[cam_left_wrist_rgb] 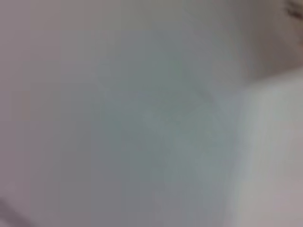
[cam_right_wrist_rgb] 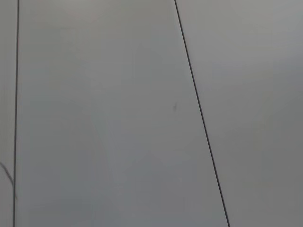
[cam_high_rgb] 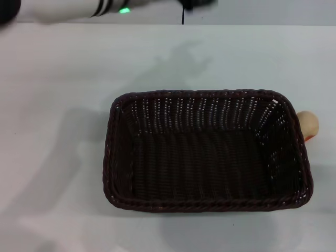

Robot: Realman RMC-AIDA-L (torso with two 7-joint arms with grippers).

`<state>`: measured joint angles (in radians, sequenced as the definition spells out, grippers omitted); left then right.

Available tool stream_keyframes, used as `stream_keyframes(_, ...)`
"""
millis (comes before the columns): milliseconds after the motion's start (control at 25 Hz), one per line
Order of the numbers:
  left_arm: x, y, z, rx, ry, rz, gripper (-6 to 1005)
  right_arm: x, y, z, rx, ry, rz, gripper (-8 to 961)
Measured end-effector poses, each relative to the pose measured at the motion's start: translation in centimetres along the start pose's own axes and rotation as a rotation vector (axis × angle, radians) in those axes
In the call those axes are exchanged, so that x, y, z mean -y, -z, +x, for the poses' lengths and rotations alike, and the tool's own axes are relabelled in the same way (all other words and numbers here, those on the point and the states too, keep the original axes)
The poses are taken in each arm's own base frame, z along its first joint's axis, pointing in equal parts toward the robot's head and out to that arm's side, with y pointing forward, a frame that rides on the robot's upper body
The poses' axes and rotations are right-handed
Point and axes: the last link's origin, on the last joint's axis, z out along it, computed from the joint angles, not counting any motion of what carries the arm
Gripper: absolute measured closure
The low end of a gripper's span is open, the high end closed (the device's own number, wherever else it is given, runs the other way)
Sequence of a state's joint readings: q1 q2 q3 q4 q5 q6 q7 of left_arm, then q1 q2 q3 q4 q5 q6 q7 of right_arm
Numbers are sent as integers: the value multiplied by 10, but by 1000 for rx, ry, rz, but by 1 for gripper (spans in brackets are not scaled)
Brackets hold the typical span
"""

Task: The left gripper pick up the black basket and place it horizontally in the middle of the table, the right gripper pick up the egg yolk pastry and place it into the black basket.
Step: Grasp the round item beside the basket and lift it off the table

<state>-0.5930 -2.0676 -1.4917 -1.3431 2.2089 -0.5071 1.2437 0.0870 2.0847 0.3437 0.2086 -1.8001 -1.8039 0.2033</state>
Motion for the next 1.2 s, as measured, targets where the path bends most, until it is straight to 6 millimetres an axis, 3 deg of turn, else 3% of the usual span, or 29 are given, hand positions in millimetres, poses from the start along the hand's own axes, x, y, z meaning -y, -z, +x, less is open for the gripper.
stream_keyframes(80, 5, 10, -2, -48, 14, 144, 343, 0, 0, 0, -3, 0, 1, 155)
stream_keyframes(120, 8, 26, -6, -100, 22, 335, 343, 1, 0, 2, -14, 2, 4, 155)
stream_keyframes(280, 8, 44, -14, -144, 40, 529, 341, 2, -1, 7, -49, 5, 9, 156)
stream_keyframes(400, -3, 65, -34, -207, 66, 732, 340, 4, -1, 12, -83, 8, 13, 157)
stream_keyframes(440, -3, 65, -34, -207, 66, 732, 339, 5, -2, 14, -95, 10, 15, 157)
stream_keyframes(520, -14, 80, -56, -290, 135, 800, 339, 6, -3, 20, -136, 13, 22, 157)
stream_keyframes(560, -14, 80, -56, -290, 135, 800, 338, 7, -3, 22, -152, 15, 24, 158)
stream_keyframes(600, -22, 87, -76, -332, 209, 794, 338, 8, -3, 25, -168, 16, 26, 158)
stream_keyframes(640, -22, 87, -76, -332, 209, 794, 339, 8, -3, 25, -168, 16, 26, 158)
stream_keyframes(720, -32, 95, -114, -317, 295, 787, 339, 8, -6, 32, -211, 17, 26, 159)
stream_keyframes(800, -38, 100, -135, -288, 345, 789, 341, 8, -8, 34, -224, 16, 24, 159)
stream_keyframes(840, -38, 100, -135, -288, 345, 789, 341, 7, -10, 37, -238, 15, 20, 159)
stream_keyframes(920, -44, 110, -167, -228, 443, 796, 342, 3, -16, 44, -277, 10, 2, 160)
stream_keyframes(960, -44, 110, -167, -228, 443, 796, 342, 3, -16, 44, -277, 10, 2, 160)
stream_keyframes(1120, -46, 131, -203, -149, 463, 840, 345, -9, -29, 56, -329, 3, -60, 161)
stream_keyframes(1200, -47, 134, -207, -142, 470, 847, 345, -13, -33, 60, -350, 2, -82, 161)
